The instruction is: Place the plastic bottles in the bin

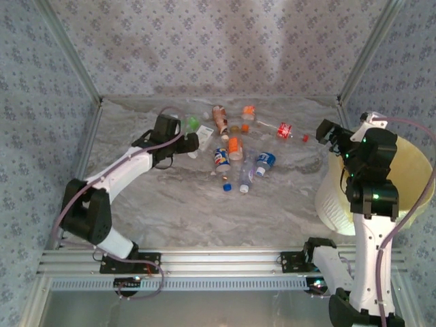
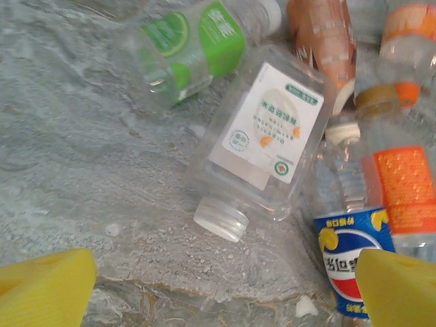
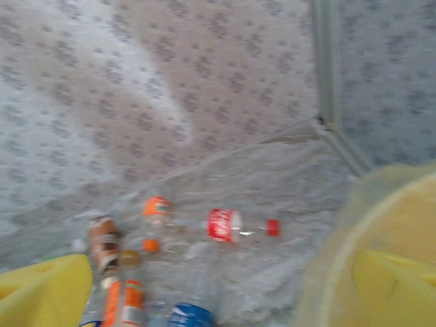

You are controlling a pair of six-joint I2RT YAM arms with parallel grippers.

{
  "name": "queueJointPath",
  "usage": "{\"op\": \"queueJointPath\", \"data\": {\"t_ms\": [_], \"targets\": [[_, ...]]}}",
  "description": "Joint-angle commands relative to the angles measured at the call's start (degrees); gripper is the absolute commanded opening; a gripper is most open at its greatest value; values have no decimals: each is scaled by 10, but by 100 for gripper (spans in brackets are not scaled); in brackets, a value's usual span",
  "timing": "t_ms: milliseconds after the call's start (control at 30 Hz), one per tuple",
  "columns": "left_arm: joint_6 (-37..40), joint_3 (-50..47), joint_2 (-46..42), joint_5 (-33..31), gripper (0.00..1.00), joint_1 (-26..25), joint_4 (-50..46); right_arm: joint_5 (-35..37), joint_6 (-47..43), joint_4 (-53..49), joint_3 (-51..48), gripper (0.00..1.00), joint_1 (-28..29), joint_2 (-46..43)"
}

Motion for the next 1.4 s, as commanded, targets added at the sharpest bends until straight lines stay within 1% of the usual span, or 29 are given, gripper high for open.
{"op": "queueJointPath", "data": {"t_ms": [0,100,333,667,833,900,1200,1300,1367], "targets": [[90,46,38,41,98,0,-59,-96,26,94,-30,100,5,-24],[122,77,81,24,98,0,-81,-101,31,113,-42,100,6,-37],[195,161,179,22,98,-2,-115,-74,2,84,-23,100,7,-40],[237,257,288,2,98,-13,-129,-47,-21,62,-20,100,7,-44],[262,294,330,-28,98,-25,-144,-71,-30,67,-26,100,7,-49],[269,302,340,-38,98,-28,-145,-72,-30,65,-24,100,7,-50],[263,337,370,-37,98,-25,-145,-67,-28,68,-31,100,8,-47],[257,339,372,-42,94,-26,-137,-71,-26,70,-33,100,8,-44],[250,335,366,-45,89,-25,-131,-78,-24,71,-33,100,7,-43]]}}
